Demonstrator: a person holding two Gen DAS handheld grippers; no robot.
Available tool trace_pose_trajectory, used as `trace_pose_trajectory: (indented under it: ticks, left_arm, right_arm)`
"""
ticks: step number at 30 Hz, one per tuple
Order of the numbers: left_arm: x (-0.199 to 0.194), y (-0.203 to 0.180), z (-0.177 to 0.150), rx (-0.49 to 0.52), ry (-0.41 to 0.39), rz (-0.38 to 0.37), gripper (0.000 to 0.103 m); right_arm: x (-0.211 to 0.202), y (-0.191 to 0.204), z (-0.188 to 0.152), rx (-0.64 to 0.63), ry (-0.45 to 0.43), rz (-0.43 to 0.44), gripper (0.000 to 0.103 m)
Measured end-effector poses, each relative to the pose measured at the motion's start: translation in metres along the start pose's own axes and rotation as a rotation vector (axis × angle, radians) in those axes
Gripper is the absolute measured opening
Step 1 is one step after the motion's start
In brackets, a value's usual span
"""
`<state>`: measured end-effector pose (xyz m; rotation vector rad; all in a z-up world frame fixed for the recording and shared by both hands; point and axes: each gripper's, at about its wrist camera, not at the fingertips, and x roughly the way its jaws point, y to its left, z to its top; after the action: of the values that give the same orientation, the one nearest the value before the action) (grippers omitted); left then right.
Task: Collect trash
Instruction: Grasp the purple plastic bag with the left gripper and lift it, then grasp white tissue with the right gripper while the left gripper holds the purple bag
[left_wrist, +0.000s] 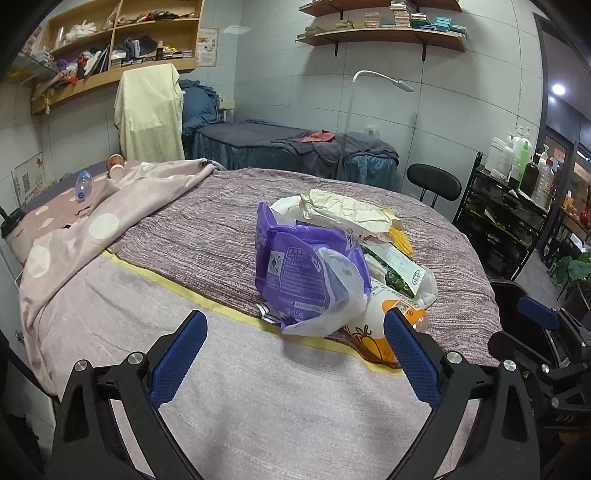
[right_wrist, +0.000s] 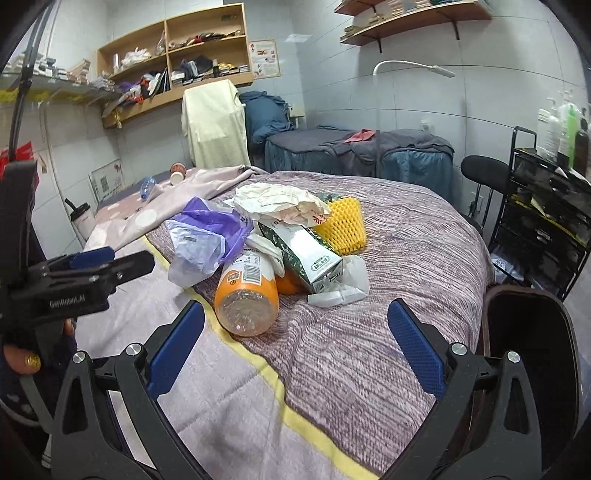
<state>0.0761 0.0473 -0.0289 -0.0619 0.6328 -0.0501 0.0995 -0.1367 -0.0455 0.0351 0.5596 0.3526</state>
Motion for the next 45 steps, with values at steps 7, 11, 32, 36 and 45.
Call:
trace_pose_trajectory:
  ticks: [7, 11, 32, 36, 45]
  left_arm:
    - [0.047, 0.0, 0.022, -0.063, 0.137, -0.035, 0.079]
    - [0.066, 0.0, 0.024, -0.108, 0.203, -0.071, 0.063]
    - [0.022, 0.044, 0.036, -0.156, 0.006, 0.052, 0.029]
    - [0.024, 0.051, 0.037, -0.165, 0.007, 0.058, 0.029]
    - [0.03, 0.051, 0.035, -0.159, 0.017, 0.041, 0.029]
  right_arm:
    - [0.022, 0.009, 0.012, -0.065, 0.031, 0.007, 0.098]
    - [0.029, 0.01, 0.016, -0.073, 0.045, 0.01, 0.098]
    - [0.104, 0.045, 0.079, -0.281, 0.061, 0.076, 0.091]
    - [0.134, 0.051, 0.096, -0.324, 0.094, 0.057, 0.089]
    - [0.172, 0.042, 0.11, -0.301, 0.161, 0.082, 0.016]
